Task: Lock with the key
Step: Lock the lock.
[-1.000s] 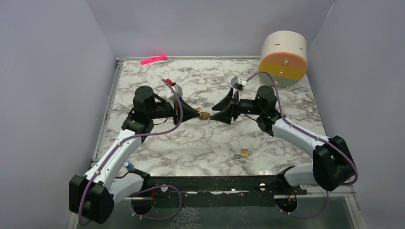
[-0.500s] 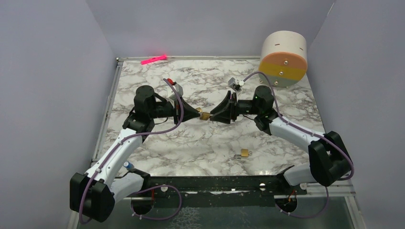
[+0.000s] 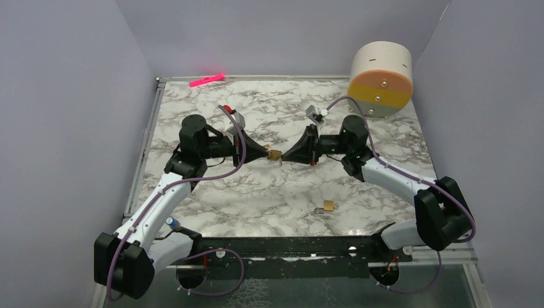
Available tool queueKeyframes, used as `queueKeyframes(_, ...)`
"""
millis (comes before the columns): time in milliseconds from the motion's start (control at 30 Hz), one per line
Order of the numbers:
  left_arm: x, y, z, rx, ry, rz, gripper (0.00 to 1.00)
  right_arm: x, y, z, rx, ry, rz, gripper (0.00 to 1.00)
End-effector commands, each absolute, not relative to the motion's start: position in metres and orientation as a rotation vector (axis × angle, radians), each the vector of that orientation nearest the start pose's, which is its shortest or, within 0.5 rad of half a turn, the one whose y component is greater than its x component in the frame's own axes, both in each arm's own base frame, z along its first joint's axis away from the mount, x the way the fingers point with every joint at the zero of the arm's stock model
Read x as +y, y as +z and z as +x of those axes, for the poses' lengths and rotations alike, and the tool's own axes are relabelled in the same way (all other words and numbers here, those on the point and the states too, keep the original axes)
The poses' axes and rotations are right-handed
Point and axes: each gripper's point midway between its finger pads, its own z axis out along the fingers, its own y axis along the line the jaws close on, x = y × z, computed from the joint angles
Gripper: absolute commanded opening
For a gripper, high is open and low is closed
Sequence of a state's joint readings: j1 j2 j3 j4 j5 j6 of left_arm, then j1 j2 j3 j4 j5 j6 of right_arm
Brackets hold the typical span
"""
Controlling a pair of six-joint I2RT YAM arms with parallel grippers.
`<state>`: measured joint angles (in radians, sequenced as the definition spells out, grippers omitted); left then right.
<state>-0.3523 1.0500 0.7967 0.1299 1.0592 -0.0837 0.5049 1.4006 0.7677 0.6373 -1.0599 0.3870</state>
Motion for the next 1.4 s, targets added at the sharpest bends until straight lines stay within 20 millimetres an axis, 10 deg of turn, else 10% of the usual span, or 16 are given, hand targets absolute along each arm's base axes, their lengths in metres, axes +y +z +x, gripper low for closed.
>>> queueKeyframes(0,-0.244,0.296,0.215,1.369,-1.184,1.065,0.00,0.313,0.259,0.229,1.399,1.465,-1.035,0.01)
queueKeyframes(1367,-0.237,0.295,0.216,1.357,-1.157,1.060,0.00,0.289,0.258,0.225,1.404,1.507,-0.979,0.01)
